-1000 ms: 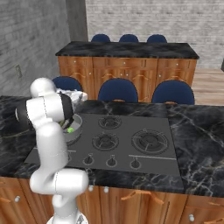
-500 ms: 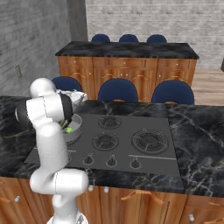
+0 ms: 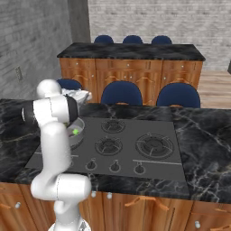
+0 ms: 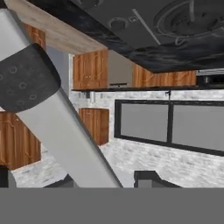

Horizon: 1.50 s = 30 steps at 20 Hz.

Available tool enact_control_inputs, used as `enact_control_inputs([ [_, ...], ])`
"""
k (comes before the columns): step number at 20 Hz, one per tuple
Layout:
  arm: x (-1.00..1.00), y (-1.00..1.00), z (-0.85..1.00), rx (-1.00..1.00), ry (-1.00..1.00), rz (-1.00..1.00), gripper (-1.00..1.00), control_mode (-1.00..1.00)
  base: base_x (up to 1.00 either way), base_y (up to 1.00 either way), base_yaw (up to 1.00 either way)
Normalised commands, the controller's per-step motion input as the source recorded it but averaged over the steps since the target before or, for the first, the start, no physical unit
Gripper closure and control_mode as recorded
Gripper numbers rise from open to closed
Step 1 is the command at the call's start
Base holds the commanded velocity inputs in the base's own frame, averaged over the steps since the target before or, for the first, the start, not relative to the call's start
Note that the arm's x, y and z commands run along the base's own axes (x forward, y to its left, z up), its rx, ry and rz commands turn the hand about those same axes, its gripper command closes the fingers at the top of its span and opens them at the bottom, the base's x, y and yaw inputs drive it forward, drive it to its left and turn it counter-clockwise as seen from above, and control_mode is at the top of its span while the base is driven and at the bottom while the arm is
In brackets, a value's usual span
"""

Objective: Put the squash and eggplant in the pot. Retrieve the spatula and lightly stir the vegetables in the pot.

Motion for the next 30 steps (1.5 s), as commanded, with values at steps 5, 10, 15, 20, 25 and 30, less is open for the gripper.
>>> enact_control_inputs([
  [5,-0.32,-0.54,0.02,0.01,0.09,0.0,1.0,-1.0,0.0,0.0,0.0],
  [10,0.21,0.35,-0.17,-0.01,0.05,0.0,1.0,-1.0,0.0,0.0,0.0],
  [15,0.21,0.41,-0.25,-0.06,0.04,-0.03,1.0,-1.0,0.0,0.0,0.0],
  [20,-0.44,-0.25,0.01,-0.01,0.0,-0.11,1.0,-1.0,0.0,0.0,0.0],
  [25,-0.21,-0.08,0.16,0.0,0.0,-0.05,1.0,-1.0,0.0,0.0,0.0],
  [30,0.02,0.27,0.0,-0.09,0.15,-0.06,1.0,-1.0,0.0,0.0,0.0],
])
